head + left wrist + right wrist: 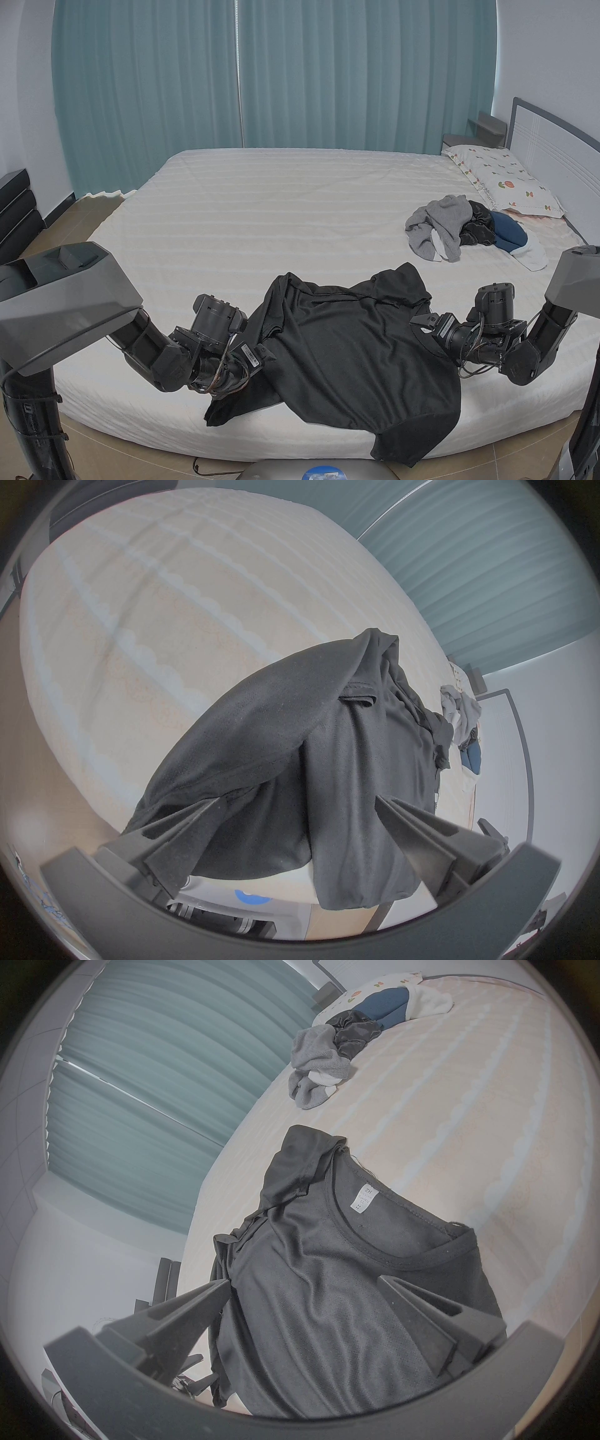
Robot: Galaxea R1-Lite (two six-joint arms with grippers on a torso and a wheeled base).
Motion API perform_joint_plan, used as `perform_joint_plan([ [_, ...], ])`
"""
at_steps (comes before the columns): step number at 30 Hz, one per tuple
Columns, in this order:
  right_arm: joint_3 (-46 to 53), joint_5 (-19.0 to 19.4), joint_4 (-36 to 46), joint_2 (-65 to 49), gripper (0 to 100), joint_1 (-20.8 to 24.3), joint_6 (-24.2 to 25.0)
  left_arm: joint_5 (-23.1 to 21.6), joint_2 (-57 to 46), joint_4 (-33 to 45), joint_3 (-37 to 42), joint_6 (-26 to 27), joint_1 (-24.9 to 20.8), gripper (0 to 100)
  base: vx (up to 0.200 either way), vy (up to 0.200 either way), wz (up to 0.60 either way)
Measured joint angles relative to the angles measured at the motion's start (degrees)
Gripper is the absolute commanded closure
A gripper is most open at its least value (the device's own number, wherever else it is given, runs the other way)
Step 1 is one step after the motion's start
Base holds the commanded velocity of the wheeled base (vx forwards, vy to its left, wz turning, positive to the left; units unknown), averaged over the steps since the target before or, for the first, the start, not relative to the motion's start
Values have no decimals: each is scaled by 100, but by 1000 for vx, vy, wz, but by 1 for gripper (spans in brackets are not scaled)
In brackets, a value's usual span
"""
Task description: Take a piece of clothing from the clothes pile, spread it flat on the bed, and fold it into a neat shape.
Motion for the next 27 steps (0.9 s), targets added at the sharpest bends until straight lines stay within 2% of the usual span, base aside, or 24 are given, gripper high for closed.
perform_joint_plan([
  [1, 0, 0, 0, -1, 0, 0, 2, 17, 20, 0, -9, 18, 9, 0, 0, 0, 0],
  [2, 0, 0, 0, -4, 0, 0, 2, 72, 49, -13, -13, 57, 20, 100, 0, 0, 0],
  [15, 0, -9, -7, -63, 0, 7, -9, 631, 179, 50, -83, 308, 294, 100, 0, 0, 0],
  [27, 85, -41, 0, -117, 0, 68, -57, 669, 61, 236, -115, 1045, 1190, 100, 0, 0, 0],
])
